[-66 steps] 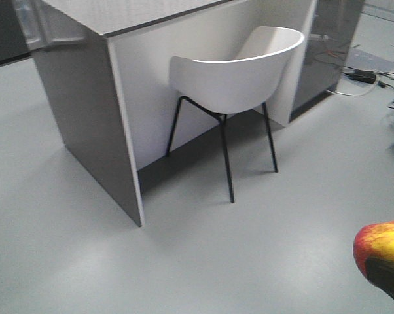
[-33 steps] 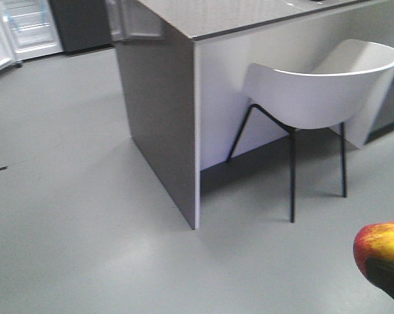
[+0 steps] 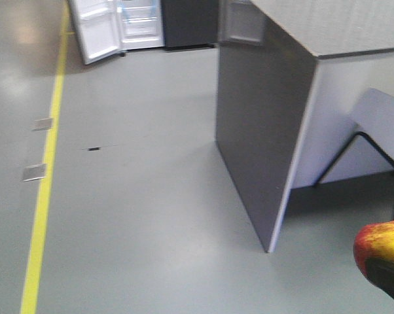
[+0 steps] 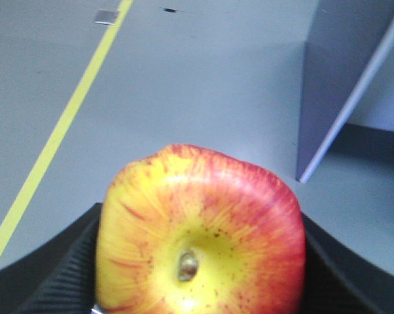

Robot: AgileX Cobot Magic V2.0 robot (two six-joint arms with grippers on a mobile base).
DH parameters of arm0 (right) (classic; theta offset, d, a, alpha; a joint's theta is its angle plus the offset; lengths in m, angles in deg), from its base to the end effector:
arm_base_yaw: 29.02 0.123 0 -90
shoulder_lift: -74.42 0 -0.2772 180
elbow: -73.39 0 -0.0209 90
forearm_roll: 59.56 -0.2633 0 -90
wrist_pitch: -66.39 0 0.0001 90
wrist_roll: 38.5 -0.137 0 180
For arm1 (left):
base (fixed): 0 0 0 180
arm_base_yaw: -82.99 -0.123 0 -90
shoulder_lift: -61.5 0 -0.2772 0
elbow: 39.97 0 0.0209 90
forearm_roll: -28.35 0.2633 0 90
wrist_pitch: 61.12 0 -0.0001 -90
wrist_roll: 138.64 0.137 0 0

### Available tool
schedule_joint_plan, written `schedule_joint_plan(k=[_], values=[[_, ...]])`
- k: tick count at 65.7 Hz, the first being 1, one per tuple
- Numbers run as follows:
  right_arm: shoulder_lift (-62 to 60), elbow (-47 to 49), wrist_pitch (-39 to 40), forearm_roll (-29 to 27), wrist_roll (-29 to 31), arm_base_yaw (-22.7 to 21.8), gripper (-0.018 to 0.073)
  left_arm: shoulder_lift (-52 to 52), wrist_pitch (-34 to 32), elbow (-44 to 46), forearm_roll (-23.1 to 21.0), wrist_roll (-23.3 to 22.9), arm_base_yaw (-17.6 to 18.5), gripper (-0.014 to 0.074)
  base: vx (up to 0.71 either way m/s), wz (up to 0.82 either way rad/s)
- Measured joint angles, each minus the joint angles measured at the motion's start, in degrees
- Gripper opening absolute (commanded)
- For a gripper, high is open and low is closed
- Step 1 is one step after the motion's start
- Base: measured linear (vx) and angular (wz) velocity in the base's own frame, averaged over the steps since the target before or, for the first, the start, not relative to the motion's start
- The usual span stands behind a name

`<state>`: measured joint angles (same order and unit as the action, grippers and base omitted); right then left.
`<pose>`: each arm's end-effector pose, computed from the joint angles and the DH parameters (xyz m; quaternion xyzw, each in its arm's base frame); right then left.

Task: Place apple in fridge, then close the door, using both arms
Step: 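Drive the base away from the counter toward the open fridge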

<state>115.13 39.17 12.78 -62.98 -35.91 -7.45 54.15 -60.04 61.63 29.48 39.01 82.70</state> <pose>0.1331 0.0597 0.3072 -0.1830 0.8817 0.1005 0.4232 0.1229 0.0007 0.2063 -0.0092 0.6872 -0.0058 0.7264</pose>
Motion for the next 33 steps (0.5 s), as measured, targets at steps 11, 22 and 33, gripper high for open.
schedule_joint_plan(k=[11, 22, 33], values=[[0.00, 0.00, 0.00, 0.00, 0.00, 0.00, 0.0133, 0.00, 0.00, 0.00, 0.00, 0.00, 0.00, -0.0006, 0.17, 0.55], [0.00, 0.00, 0.00, 0.00, 0.00, 0.00, 0.0133, 0.00, 0.00, 0.00, 0.00, 0.00, 0.00, -0.0006, 0.20, 0.42], [0.00, 0.00, 0.00, 0.00, 0.00, 0.00, 0.0133, 0.00, 0.00, 0.00, 0.00, 0.00, 0.00, -0.0006, 0.23, 0.25]])
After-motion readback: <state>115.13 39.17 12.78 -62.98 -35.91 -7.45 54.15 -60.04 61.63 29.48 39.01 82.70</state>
